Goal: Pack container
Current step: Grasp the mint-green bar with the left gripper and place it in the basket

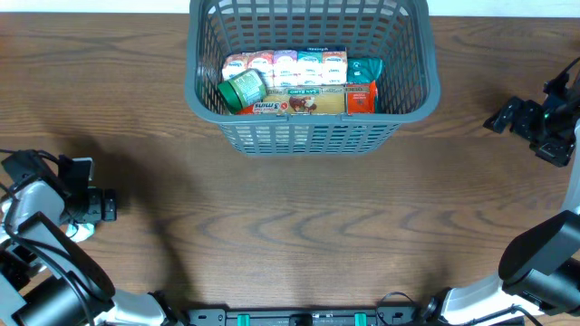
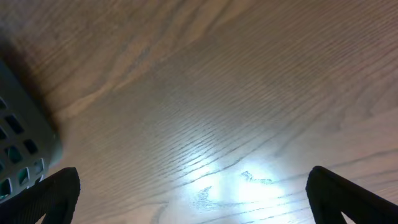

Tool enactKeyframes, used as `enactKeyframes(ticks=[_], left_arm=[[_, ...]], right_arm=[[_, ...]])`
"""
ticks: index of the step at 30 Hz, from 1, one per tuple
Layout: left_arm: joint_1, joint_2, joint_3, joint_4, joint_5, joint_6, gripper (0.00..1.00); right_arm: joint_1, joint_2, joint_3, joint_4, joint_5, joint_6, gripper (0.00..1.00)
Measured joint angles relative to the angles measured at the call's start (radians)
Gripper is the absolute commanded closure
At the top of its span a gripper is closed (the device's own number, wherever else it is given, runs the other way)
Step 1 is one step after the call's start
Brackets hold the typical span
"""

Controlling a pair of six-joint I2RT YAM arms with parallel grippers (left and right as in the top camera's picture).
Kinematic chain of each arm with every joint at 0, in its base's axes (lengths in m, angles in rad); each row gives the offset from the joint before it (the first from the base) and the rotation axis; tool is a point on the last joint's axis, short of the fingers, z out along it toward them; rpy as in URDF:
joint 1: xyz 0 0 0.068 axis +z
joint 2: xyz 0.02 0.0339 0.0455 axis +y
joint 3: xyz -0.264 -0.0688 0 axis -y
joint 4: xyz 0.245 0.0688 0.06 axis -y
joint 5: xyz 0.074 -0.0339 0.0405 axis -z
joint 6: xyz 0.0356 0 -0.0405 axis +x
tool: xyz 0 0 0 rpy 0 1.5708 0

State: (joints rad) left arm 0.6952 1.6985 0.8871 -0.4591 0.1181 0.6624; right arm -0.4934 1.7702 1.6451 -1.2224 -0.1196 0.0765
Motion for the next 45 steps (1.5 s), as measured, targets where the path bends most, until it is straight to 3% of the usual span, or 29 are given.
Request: enactKeyframes(ticks=[6, 13, 22, 30, 32, 36, 41, 45], left_arm=[[0.018, 0.002, 0.000, 0.000, 0.014, -0.001, 0.02], [0.018, 0.002, 0.000, 0.000, 0.018, -0.013, 0.30], [0.017, 0.002, 0.000, -0.001, 0.018, -0.089, 0.57], [-0.032, -0.080, 0.001, -0.008, 0.018, -0.226, 0.66], [-0.062, -0.127, 0.014, -0.041, 0.018, -0.276, 0.73], [-0.142, -0.209, 0.114, -0.173, 0.019, -0.388, 0.87], [-0.284, -0.253, 0.352, -0.327, 0.017, -0.494, 0.93], [-0.430, -0.256, 0.584, -0.322, 0.017, -0.537, 0.94]], right_arm=[[0.000, 0.000, 0.000, -0.011, 0.000, 0.000, 0.01], [0.000, 0.000, 0.000, -0.045, 0.000, 0.000, 0.01], [0.000, 0.000, 0.000, -0.072, 0.000, 0.000, 0.01], [0.000, 0.000, 0.000, -0.075, 0.000, 0.000, 0.01], [0.000, 0.000, 0.000, -0.076, 0.000, 0.000, 0.01], [0.000, 0.000, 0.000, -0.077, 0.000, 0.000, 0.01], [0.000, 0.000, 0.000, -0.078, 0.000, 0.000, 0.01], [0.000, 0.000, 0.000, -0.078, 0.000, -0.001, 0.01]])
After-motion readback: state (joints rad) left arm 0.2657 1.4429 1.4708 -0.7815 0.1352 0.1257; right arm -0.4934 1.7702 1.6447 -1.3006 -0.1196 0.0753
